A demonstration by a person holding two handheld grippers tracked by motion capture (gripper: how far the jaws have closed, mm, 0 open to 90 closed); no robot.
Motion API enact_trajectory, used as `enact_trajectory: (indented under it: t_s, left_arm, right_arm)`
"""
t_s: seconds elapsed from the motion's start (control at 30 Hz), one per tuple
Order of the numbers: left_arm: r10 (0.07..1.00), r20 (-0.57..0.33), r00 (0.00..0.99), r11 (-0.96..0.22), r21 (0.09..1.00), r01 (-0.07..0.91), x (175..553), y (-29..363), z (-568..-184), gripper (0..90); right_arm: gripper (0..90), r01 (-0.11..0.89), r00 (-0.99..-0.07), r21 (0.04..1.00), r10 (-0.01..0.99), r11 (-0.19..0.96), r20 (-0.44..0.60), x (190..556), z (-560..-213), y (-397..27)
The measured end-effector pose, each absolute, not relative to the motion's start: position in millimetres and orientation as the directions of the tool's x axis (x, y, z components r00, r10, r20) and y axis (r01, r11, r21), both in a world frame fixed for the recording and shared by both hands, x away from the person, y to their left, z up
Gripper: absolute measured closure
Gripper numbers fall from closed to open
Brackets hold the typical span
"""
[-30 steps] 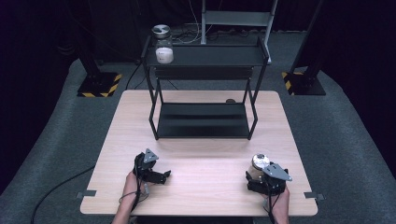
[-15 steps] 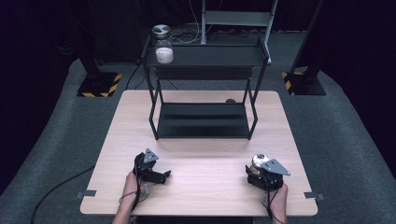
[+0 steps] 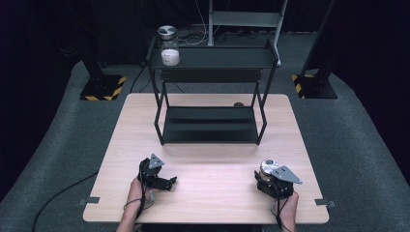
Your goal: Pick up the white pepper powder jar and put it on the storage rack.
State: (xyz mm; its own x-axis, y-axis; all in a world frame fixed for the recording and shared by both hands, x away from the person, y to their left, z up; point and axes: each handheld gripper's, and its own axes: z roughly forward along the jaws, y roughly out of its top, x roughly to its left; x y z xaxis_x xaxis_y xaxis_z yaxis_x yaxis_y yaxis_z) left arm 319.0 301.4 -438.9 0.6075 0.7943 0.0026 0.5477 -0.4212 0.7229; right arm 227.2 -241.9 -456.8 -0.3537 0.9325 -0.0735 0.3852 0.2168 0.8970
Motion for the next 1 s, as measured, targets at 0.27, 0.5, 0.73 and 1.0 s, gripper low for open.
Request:
enact_trajectory:
  t_s: [0.27,0.5,0.73,1.0]
  left_arm:
    - [0.794,0.003,0.607,-0.421,0.723,0.547,319,301,-439,0.0]
    - [0.794,0.003,0.607,-0.421,0.723,0.547,319,301,-439,0.0]
    - [0.794,0.003,0.607,-0.421,0.723,0.547,319,301,-439,0.0]
    - [0.795,0.003,0.607,-0.421,0.723,0.548,319,301,-439,0.0]
  right_arm:
    - [29.9,0.359,-0.377,0.909,0.924,0.211,-0.066,228,-440,-244]
    - [29.9,0.345,-0.391,0.910,0.917,0.230,-0.083,237,-422,-240]
    - [29.9,0.340,-0.402,0.910,0.911,0.238,-0.089,246,-415,-236]
    - [29.9,0.333,-0.418,0.911,0.904,0.243,-0.088,253,-409,-233]
